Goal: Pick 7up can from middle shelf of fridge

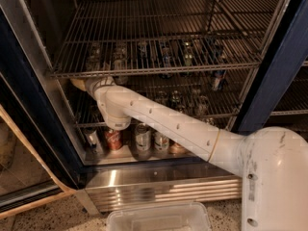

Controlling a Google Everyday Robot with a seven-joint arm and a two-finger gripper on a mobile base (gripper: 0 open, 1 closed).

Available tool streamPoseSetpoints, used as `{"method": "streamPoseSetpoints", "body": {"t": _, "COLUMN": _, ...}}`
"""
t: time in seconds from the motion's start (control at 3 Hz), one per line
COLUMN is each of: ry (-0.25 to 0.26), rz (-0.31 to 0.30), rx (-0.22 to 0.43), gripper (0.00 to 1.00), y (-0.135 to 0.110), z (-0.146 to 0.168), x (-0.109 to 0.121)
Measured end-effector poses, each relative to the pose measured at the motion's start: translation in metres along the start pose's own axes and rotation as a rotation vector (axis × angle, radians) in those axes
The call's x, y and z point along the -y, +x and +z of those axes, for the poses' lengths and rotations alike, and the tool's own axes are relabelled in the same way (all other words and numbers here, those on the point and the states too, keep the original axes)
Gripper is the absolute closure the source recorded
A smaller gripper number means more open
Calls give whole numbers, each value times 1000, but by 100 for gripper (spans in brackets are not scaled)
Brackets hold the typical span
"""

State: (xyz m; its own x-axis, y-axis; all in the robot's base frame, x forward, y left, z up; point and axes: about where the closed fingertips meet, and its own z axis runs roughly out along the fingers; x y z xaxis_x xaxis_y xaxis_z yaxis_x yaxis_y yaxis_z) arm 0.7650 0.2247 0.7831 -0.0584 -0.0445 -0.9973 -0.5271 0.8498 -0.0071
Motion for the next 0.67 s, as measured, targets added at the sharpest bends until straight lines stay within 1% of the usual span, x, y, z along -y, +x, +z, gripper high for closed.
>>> {"method": "streamPoseSetpoints", "body": {"t": 0.33, "ry": 49, "rz": -15, "rx": -11, "gripper": 21, "y": 1, "z": -1, "x": 4}}
{"method": "streamPoseSetpoints", "body": {"t": 0.67, "ry": 108, "rz": -29, "rx": -28, "gripper": 20, "y": 4, "z": -3, "x": 13}}
